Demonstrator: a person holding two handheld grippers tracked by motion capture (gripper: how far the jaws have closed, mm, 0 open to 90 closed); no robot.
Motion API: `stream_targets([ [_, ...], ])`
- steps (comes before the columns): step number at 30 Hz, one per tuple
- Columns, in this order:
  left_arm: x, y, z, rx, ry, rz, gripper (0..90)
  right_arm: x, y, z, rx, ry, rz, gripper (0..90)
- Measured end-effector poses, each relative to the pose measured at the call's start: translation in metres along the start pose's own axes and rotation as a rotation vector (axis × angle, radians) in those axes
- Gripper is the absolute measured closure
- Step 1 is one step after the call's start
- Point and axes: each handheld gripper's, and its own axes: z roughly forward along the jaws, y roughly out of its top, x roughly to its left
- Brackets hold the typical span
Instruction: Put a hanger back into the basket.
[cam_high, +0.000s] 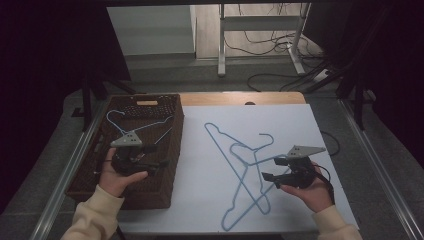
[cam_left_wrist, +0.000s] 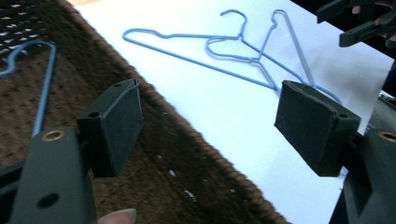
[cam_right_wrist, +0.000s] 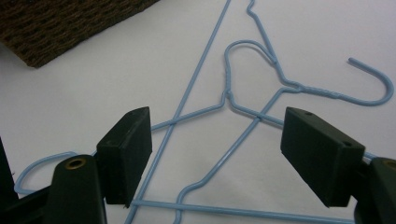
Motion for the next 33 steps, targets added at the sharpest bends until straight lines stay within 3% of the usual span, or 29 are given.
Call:
stream_targets([
  [7,-0.007,-0.005,0.006,0.022,-0.013,-0.001,23.0,0.001,-0.001,-0.004,-0.003,-0.009,0.000,24.6],
  [17,-0.010,-0.003,0.006,0.008,-0.017,0.001,22.9,0.001,-0.001,-0.005,-0.005,-0.018,-0.004,24.2],
  [33,-0.017,-0.003,0.015,0.038,-0.037,0.017,23.0,-0.001,-0.004,0.001,0.051,-0.066,0.011,24.2],
])
